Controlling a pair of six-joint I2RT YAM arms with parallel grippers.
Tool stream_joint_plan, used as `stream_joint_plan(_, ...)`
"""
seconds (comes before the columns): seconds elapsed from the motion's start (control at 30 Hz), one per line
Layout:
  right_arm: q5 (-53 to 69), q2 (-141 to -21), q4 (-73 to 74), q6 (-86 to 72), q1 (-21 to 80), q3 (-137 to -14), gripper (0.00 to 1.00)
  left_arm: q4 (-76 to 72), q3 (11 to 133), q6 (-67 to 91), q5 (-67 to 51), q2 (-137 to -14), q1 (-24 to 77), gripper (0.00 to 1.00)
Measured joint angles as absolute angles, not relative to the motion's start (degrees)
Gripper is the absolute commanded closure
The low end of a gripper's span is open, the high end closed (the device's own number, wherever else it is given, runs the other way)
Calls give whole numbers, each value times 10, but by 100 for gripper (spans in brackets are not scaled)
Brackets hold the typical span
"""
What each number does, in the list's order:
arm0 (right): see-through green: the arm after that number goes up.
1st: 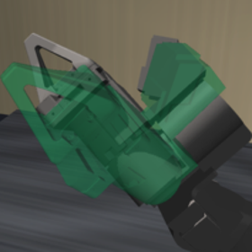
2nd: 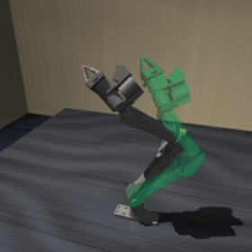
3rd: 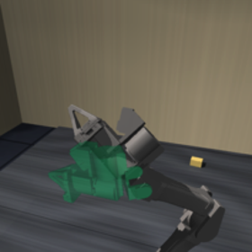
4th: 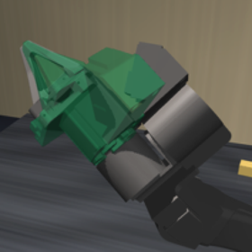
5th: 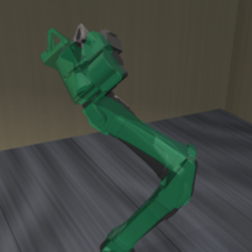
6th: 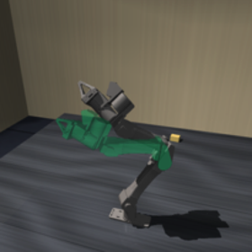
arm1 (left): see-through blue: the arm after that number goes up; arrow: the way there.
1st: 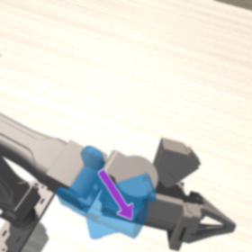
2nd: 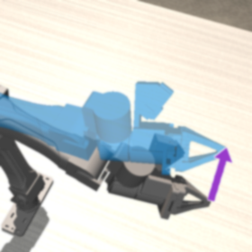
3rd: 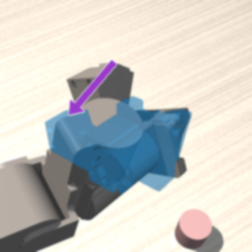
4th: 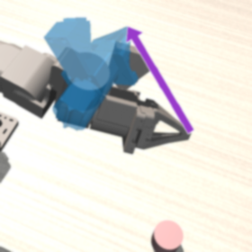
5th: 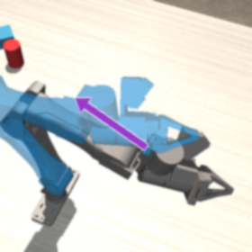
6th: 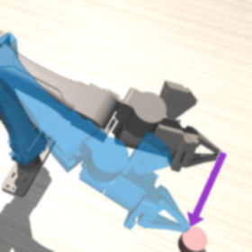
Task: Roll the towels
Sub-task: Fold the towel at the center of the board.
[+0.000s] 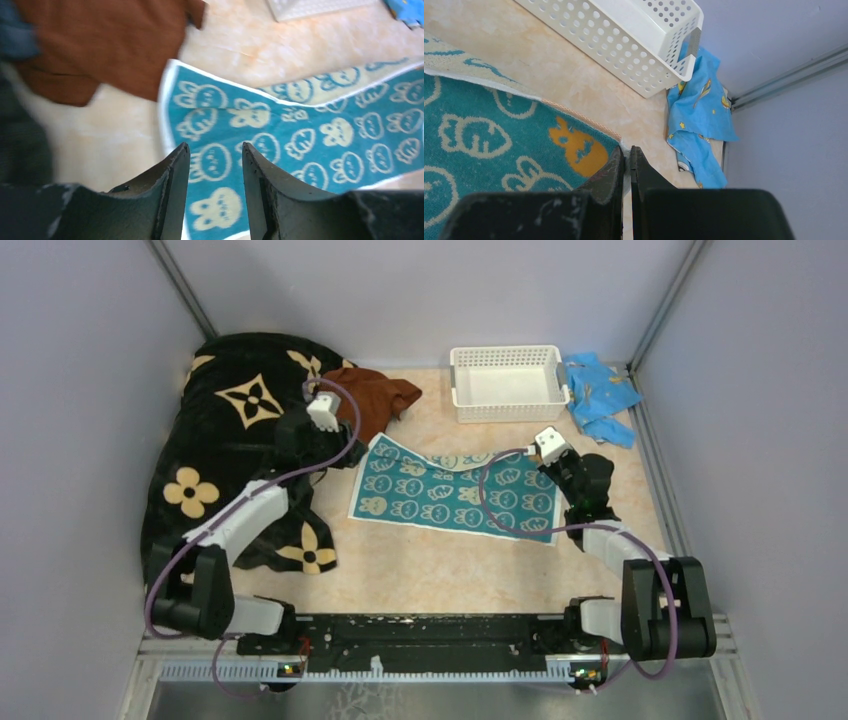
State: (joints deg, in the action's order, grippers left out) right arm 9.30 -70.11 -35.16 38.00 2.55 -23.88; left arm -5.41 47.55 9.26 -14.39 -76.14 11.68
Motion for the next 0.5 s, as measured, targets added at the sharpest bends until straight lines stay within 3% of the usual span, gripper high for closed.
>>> stream_joint_plan(0.17,84,-704,-362,379,25,-232,100,-73,484,125,-144,-863,181,52)
stream_joint_plan(0.33,72,-704,-362,379,25,-229,100,-60,509,142,-119,-980,179,54)
stream_joint_plan(0.5,58,-704,-364,380,25,-229,100,-27,550,162,-89,-1021,173,57)
